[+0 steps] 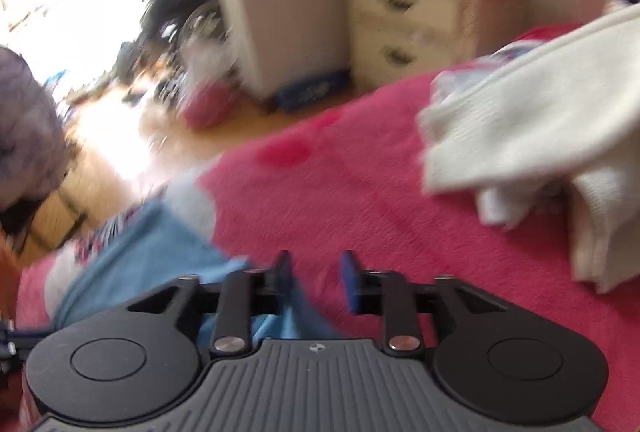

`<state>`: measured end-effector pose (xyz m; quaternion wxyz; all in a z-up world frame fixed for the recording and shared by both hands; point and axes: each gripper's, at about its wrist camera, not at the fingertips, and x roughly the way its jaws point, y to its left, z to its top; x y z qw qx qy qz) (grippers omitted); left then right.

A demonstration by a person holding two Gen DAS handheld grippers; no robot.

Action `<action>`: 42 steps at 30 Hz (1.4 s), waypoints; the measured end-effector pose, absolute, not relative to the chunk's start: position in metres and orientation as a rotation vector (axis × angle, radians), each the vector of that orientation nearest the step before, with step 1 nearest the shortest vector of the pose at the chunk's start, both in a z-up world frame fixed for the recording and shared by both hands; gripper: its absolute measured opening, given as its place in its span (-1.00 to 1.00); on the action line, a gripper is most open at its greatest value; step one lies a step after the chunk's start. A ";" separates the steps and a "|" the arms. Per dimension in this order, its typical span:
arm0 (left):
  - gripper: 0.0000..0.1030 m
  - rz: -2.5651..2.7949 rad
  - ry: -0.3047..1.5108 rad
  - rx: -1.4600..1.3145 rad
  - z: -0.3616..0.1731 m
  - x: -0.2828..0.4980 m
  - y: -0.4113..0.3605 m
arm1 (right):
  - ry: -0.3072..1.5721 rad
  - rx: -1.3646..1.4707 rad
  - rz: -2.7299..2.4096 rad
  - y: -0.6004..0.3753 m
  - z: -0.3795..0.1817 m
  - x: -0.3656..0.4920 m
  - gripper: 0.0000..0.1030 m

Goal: Fold clothes

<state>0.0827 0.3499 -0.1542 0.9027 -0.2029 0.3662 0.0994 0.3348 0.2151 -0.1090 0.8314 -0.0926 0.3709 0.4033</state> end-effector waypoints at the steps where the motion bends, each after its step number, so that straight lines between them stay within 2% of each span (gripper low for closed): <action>1: -0.78 0.206 0.752 -0.423 -0.153 0.082 0.350 | 0.763 -0.173 0.866 0.212 -0.101 0.333 -0.32; 4: -0.78 0.211 0.736 -0.438 -0.152 0.080 0.353 | 0.795 -0.151 0.964 0.226 -0.086 0.326 -0.29; 8: -0.78 0.213 0.732 -0.448 -0.152 0.079 0.355 | 0.821 -0.221 1.069 0.273 -0.087 0.306 0.11; 13: -0.78 0.209 0.739 -0.450 -0.155 0.079 0.356 | 0.869 -0.315 1.085 0.333 -0.115 0.297 0.08; 14: -0.78 0.208 0.739 -0.448 -0.156 0.079 0.356 | 0.870 -0.340 1.071 0.338 -0.121 0.295 0.03; 16: -0.78 0.204 0.737 -0.443 -0.156 0.078 0.356 | 0.858 -0.348 1.074 0.342 -0.125 0.290 -0.45; 17: -0.77 0.203 0.736 -0.443 -0.157 0.078 0.356 | 0.846 -0.335 1.089 0.341 -0.124 0.288 -0.94; 22: -0.78 0.205 0.737 -0.424 -0.158 0.079 0.354 | 0.770 -0.332 1.107 0.354 -0.117 0.277 -0.94; 25: -0.78 0.208 0.738 -0.411 -0.158 0.079 0.353 | 0.793 -0.315 1.065 0.359 -0.123 0.281 -0.81; 26: -0.78 0.209 0.738 -0.408 -0.158 0.079 0.352 | 0.787 -0.285 1.050 0.352 -0.119 0.284 -0.61; 27: -0.78 0.209 0.737 -0.403 -0.158 0.078 0.352 | 0.780 -0.254 1.035 0.345 -0.115 0.287 -0.30; 28: -0.78 0.209 0.737 -0.397 -0.158 0.078 0.351 | 0.770 -0.224 1.022 0.337 -0.110 0.290 -0.17; 31: -0.78 0.207 0.733 -0.377 -0.159 0.076 0.350 | 0.681 -0.127 1.002 0.287 -0.073 0.308 -0.13; 36: -0.77 0.211 0.729 -0.381 -0.159 0.076 0.351 | 0.732 -0.111 0.948 0.174 -0.008 0.339 -0.17; 39: -0.77 0.219 0.728 -0.380 -0.159 0.076 0.351 | 0.839 -0.154 0.937 0.118 0.003 0.342 -0.17; 42: -0.77 0.232 0.728 -0.368 -0.159 0.077 0.348 | 0.950 -0.219 0.910 0.093 -0.026 0.339 -0.17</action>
